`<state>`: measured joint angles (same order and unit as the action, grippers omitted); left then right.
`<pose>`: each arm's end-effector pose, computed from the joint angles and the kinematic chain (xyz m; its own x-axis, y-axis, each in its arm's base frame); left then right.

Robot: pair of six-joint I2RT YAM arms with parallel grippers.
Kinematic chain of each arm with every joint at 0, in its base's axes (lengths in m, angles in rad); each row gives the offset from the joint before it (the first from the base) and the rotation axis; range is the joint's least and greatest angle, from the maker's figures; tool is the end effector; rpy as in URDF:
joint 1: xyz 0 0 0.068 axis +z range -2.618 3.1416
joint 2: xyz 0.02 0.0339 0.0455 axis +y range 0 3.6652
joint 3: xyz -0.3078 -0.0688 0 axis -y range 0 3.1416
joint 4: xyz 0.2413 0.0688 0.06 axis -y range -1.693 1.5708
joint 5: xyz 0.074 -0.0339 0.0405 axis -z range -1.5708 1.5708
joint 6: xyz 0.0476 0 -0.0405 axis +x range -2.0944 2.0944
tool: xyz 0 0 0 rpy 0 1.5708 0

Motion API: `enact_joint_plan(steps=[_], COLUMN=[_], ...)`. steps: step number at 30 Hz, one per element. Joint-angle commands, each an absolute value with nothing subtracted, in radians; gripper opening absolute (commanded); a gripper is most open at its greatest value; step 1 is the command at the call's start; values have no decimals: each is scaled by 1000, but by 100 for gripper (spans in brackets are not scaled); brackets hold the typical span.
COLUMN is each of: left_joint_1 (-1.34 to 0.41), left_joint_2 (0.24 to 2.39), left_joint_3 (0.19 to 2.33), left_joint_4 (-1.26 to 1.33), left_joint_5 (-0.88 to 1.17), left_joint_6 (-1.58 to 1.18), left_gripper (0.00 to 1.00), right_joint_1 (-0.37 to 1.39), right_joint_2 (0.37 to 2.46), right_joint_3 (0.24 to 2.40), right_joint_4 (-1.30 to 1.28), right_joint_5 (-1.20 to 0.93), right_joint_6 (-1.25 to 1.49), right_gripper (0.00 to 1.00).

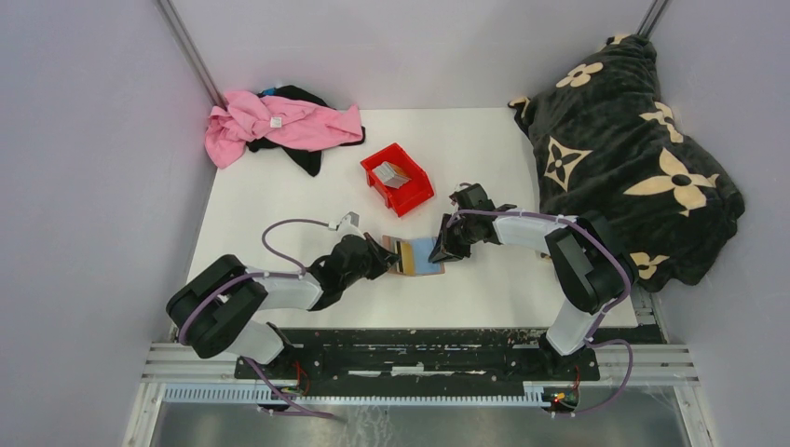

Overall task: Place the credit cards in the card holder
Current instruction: Insert the credit card into the card holder.

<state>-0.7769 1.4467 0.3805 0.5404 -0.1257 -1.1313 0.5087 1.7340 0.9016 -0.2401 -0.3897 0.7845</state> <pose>0.1867 -0.1752 0.1759 -0.7118 -0.5593 -0.4250 -0.0608 0.6518 -0.7560 0.2822 0.1781 0.1755 -0.9733 0.2055 -0.1025 0.1109 0.8114 0.5738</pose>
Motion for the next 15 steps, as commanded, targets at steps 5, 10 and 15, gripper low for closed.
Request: enact_joint_plan(steps=[5, 10, 15], left_joint_1=[-790, -790, -794], left_joint_2=[1475, 1508, 1527], left_joint_3=[418, 434, 446], left_joint_4=[584, 594, 595], left_joint_5=[-175, -167, -171], left_joint_6=[-1068, -1064, -1053], left_gripper=[3, 3, 3], right_joint_1=[509, 509, 509], right_joint_2=[1727, 1728, 1723], right_joint_3=[918, 917, 917], right_joint_4=[-278, -284, -290], right_joint_5=[-328, -327, -325], right_joint_6=[750, 747, 744], right_gripper=[23, 23, 23])
